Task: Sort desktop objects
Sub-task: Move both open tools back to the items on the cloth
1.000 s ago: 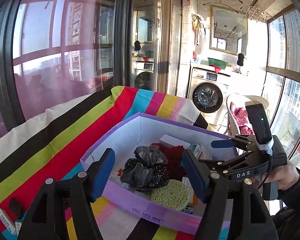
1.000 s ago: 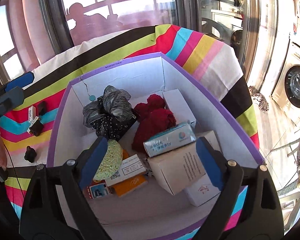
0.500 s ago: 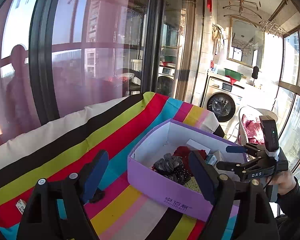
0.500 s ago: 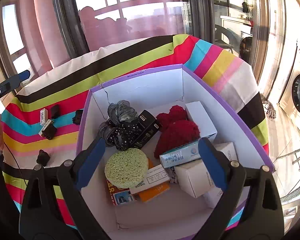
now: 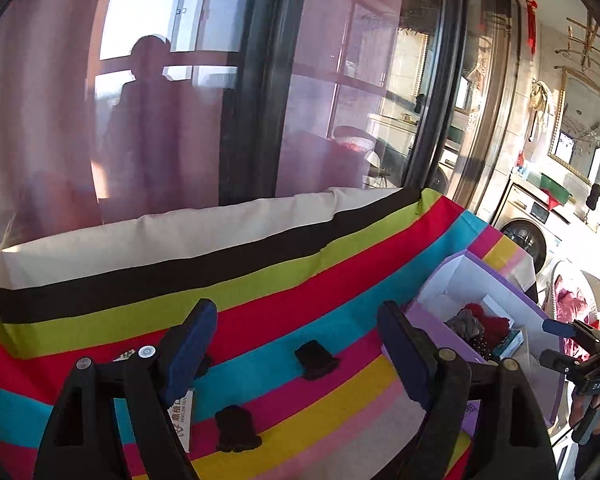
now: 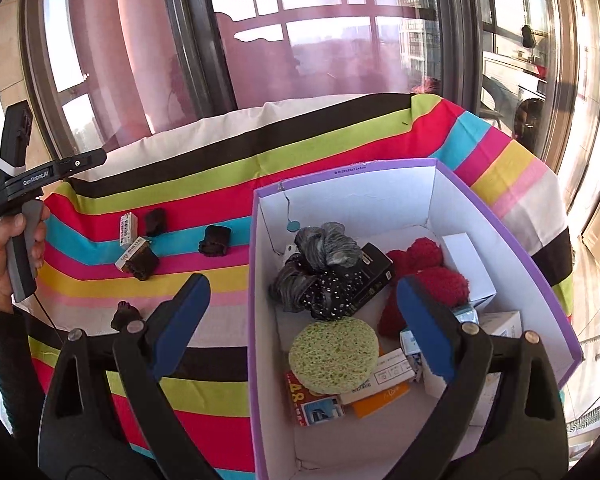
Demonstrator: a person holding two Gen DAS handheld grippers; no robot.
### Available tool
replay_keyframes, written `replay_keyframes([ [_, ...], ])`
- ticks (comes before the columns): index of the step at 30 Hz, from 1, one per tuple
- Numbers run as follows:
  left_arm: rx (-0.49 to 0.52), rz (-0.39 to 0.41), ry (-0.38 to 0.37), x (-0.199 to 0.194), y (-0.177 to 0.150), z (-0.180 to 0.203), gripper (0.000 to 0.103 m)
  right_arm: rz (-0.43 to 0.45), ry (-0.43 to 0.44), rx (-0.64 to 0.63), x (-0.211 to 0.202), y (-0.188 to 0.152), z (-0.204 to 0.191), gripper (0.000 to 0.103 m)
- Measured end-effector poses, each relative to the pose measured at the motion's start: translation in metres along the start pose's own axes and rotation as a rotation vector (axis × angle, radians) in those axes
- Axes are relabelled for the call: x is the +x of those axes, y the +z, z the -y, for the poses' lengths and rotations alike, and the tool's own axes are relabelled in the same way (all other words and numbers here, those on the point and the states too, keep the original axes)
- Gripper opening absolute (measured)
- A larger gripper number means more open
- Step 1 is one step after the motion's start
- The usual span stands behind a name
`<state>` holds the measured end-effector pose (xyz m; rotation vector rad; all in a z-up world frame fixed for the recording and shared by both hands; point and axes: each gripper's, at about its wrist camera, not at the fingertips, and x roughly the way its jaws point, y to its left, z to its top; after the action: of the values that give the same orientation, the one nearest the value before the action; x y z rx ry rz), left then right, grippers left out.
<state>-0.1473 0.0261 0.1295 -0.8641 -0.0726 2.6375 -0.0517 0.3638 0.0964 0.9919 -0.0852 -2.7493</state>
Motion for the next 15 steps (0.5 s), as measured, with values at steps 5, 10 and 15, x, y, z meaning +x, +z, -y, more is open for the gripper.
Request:
replay_keyframes([
  [5,-0.053,-0.051,0.134,0.017,-0.011,-0.042,0.083,-0.002,0.050,-0.037,0.007,0.005,-0.030,0.096],
  [10,-0.126,-0.096,0.185,0.032,-0.025,-0.079,0.083,-0.002,0.098,-0.086,0.016,0.008,-0.065,0.096],
  [15,-0.161,-0.112,0.235,0.042,-0.036,-0.098,0.083,-0.024,0.136,-0.126,0.032,0.010,-0.095,0.096],
])
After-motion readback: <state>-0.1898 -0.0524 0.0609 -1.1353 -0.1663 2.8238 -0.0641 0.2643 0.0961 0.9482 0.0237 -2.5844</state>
